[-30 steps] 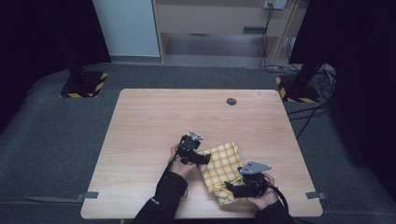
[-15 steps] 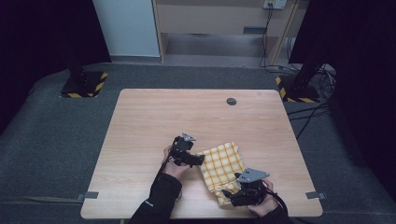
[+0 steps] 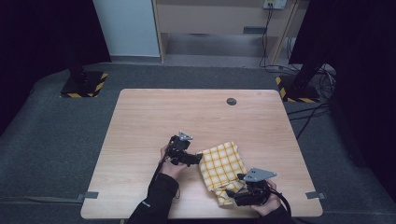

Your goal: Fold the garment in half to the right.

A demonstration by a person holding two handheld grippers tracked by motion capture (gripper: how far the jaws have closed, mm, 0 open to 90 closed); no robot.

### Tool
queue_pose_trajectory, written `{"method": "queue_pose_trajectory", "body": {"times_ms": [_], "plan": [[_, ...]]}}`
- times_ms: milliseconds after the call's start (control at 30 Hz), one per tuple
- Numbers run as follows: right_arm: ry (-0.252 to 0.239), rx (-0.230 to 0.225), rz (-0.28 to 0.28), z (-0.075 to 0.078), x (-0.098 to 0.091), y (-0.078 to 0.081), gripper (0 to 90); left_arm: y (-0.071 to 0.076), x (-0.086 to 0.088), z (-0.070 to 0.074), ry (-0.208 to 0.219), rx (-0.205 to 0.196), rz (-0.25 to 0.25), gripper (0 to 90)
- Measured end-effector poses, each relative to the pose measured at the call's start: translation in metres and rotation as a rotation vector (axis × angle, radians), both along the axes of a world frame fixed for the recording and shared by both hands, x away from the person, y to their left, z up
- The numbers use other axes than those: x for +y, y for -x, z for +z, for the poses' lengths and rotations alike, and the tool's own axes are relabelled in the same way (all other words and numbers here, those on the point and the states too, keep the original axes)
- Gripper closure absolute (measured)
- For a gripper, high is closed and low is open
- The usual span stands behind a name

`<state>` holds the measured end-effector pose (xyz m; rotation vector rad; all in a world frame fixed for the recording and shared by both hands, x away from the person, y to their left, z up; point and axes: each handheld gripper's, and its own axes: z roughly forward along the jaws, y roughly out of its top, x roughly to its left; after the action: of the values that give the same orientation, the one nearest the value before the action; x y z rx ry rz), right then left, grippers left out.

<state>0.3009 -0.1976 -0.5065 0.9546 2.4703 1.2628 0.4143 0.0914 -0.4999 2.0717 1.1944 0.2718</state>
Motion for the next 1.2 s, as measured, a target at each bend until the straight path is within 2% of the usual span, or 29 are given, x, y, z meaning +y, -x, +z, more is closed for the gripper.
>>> {"method": "queue_pose_trajectory", "body": {"times_ms": [67,167,233,367,467,500,600,633,667,700,767,800,867,967,1067,1200], "plan": [[0.015,-0.019,0.000,0.002,0.005,0.000,20.2,-0.002,0.001,-0.002,-0.018,0.006,0.016,17.6],[0.082,-0.007,-0.001,-0.011,0.011,-0.005,18.5,-0.007,0.002,-0.010,-0.036,0.025,0.025,16.6],[0.106,-0.005,-0.002,-0.019,0.012,-0.007,18.6,-0.008,0.000,-0.014,-0.051,0.027,0.022,16.5],[0.105,-0.009,0.012,-0.023,0.010,-0.008,18.8,-0.008,-0.005,-0.016,-0.093,0.012,0.021,16.7],[0.081,-0.017,0.013,-0.026,0.007,-0.008,18.9,-0.008,-0.005,-0.015,-0.091,0.015,0.021,16.7],[0.081,-0.012,0.014,-0.026,0.007,-0.008,19.1,-0.007,-0.004,-0.013,-0.081,0.015,0.021,17.4],[0.071,-0.009,0.021,-0.016,0.006,-0.008,18.1,-0.004,-0.004,-0.003,0.003,0.005,0.008,20.5],[0.048,-0.016,0.016,-0.012,0.005,-0.008,17.9,-0.005,-0.006,-0.001,0.035,0.012,-0.005,20.4],[0.019,-0.020,0.010,-0.009,0.004,-0.009,17.9,-0.005,-0.009,0.001,0.042,0.012,-0.010,20.1],[0.015,-0.018,0.004,-0.008,0.004,-0.011,17.7,-0.006,-0.014,0.002,0.013,0.001,-0.011,19.9],[0.052,-0.010,0.004,-0.013,0.005,-0.013,17.2,-0.008,-0.023,-0.001,-0.057,-0.007,-0.017,19.6],[0.074,-0.007,0.009,-0.017,0.006,-0.014,17.2,-0.009,-0.026,-0.003,-0.072,-0.003,-0.019,18.9],[0.092,-0.011,0.011,-0.024,0.007,-0.013,17.2,-0.011,-0.026,-0.007,-0.069,0.008,-0.020,18.8],[0.090,-0.014,0.018,-0.025,0.005,-0.014,17.4,-0.013,-0.024,-0.008,-0.071,0.020,-0.017,17.4],[0.090,-0.042,0.022,-0.028,0.005,-0.012,17.7,-0.013,-0.025,-0.012,-0.094,0.011,-0.023,17.5],[0.088,-0.043,0.022,-0.028,0.004,-0.012,17.7,-0.014,-0.023,-0.014,-0.073,0.002,-0.032,17.4]]}}
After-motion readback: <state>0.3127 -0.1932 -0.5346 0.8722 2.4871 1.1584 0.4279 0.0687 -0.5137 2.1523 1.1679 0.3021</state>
